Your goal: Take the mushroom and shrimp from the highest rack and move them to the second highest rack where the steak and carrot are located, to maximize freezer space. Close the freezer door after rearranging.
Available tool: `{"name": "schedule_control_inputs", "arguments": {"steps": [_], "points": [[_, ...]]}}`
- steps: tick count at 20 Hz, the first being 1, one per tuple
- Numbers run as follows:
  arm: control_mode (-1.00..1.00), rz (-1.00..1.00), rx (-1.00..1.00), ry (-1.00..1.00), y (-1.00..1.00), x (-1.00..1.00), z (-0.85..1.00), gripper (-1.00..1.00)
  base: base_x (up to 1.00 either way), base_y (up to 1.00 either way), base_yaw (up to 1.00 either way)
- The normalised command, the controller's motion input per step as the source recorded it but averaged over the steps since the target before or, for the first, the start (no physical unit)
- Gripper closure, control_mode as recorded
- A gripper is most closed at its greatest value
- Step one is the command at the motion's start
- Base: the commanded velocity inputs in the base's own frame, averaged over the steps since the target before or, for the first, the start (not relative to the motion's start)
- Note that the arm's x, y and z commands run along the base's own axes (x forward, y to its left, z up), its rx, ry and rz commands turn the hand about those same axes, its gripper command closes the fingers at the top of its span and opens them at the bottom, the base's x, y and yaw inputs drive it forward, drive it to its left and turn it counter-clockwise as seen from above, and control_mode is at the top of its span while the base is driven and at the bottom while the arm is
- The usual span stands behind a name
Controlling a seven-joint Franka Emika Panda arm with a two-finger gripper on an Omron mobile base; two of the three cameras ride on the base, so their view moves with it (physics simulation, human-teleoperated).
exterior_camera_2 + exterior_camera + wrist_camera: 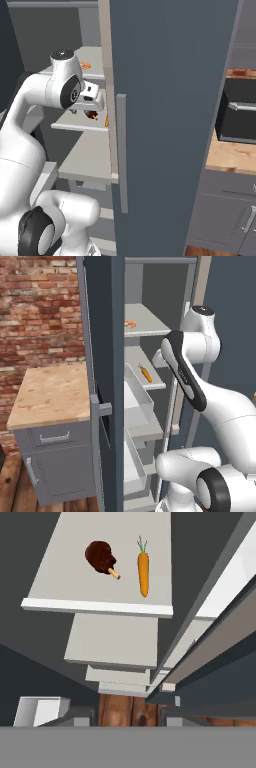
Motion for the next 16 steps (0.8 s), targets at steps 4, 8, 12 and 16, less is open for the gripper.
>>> {"name": "schedule_control_inputs", "arguments": {"steps": [4,8,12,16], "points": [[-1.0,0.0,0.0,0.0,0.0,0.0,0.0,-1.0,0.0,0.0,0.0],[-1.0,-0.01,0.0,0.0,0.0,0.0,-0.03,-1.0,0.0,0.0,0.0],[1.0,-0.01,0.0,0.0,-0.01,-0.03,-0.02,-1.0,-0.33,-0.33,-0.04],[1.0,0.0,0.0,0.0,0.0,0.0,0.0,-1.0,-0.42,-0.62,0.01]]}}
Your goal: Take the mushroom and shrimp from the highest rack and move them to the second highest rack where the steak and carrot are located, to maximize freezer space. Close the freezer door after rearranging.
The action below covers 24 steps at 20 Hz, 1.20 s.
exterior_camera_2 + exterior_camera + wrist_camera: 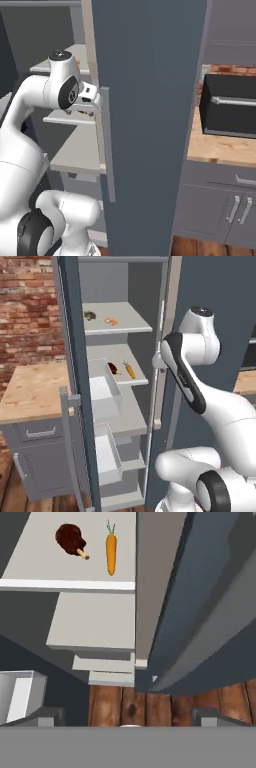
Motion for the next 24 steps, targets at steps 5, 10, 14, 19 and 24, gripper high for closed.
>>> {"name": "schedule_control_inputs", "arguments": {"steps": [5,10,14,19,24], "points": [[1.0,0.0,0.0,0.0,0.0,0.0,0.0,-1.0,0.04,-0.39,0.13],[1.0,0.0,0.0,0.0,0.0,0.0,0.0,-1.0,0.38,-0.06,0.29],[1.0,0.0,0.0,0.0,0.0,0.0,0.0,-1.0,0.44,-0.08,0.39],[1.0,0.0,0.0,0.0,0.0,0.0,0.0,-1.0,0.49,-0.12,0.35],[1.0,0.0,0.0,0.0,0.0,0.0,0.0,-1.0,0.6,0.0,0.26]]}}
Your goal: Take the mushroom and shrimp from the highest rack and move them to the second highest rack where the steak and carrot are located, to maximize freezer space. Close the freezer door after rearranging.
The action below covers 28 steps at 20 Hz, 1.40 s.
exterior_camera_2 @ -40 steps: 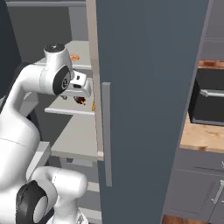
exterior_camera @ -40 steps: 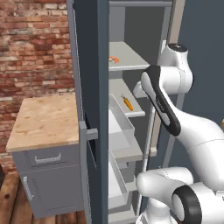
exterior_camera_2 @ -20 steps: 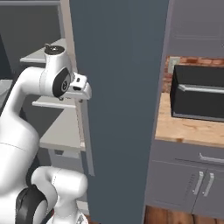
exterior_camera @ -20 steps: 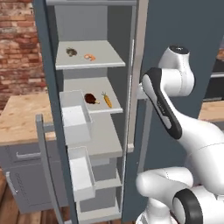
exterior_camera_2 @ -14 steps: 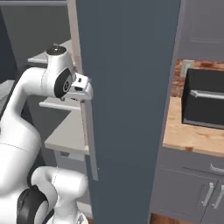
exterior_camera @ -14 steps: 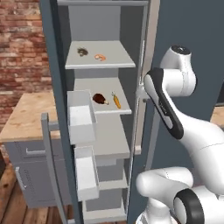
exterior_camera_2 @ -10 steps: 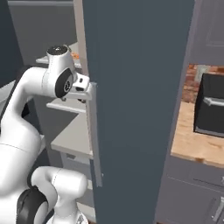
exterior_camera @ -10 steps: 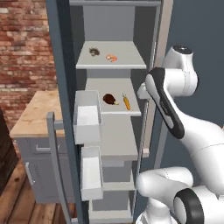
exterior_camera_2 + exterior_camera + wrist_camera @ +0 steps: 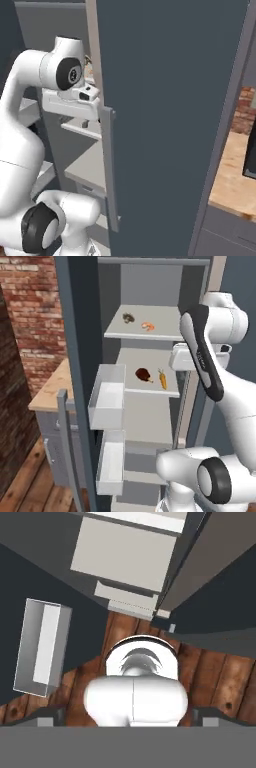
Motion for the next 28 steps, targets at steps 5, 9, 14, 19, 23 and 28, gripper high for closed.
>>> {"name": "schedule_control_inputs", "arguments": {"steps": [5,9,14,19,23,28], "points": [[1.0,0.0,0.0,0.0,0.0,0.0,0.0,-1.0,0.38,0.07,0.06],[1.0,0.0,0.0,0.0,0.0,0.0,0.0,-1.0,-0.03,0.36,0.0],[1.0,0.0,0.0,0.0,0.0,0.0,0.0,-1.0,-0.02,0.45,0.0],[1.0,0.0,0.0,0.0,0.0,0.0,0.0,-1.0,0.0,0.56,-0.01],[1.0,0.0,0.0,0.0,0.0,0.0,0.0,-1.0,0.0,0.58,-0.07],[1.0,0.0,0.0,0.0,0.0,0.0,0.0,-1.0,0.0,0.3,-0.08]]}}
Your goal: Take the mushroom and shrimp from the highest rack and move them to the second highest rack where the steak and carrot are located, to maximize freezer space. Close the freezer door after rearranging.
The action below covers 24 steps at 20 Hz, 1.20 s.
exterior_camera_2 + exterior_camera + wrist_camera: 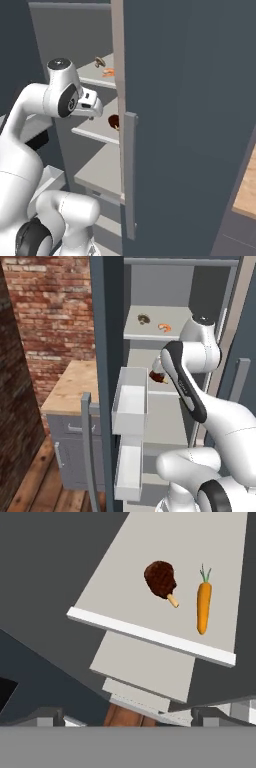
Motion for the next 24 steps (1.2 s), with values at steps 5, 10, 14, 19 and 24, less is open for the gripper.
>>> {"name": "schedule_control_inputs", "arguments": {"steps": [5,10,14,19,24], "points": [[1.0,0.0,0.0,0.0,0.0,0.0,0.0,-1.0,0.08,-0.13,-0.02],[1.0,0.0,0.0,0.0,0.0,0.0,0.0,-1.0,0.42,-0.01,0.0],[1.0,0.0,0.0,0.0,0.0,0.0,0.0,-1.0,0.51,0.0,0.0],[-1.0,0.0,0.0,0.04,0.0,0.06,0.0,-1.0,0.27,0.0,0.0],[-1.0,-0.1,0.0,-0.18,0.04,0.22,0.52,-1.0,0.0,0.0,0.0]]}}
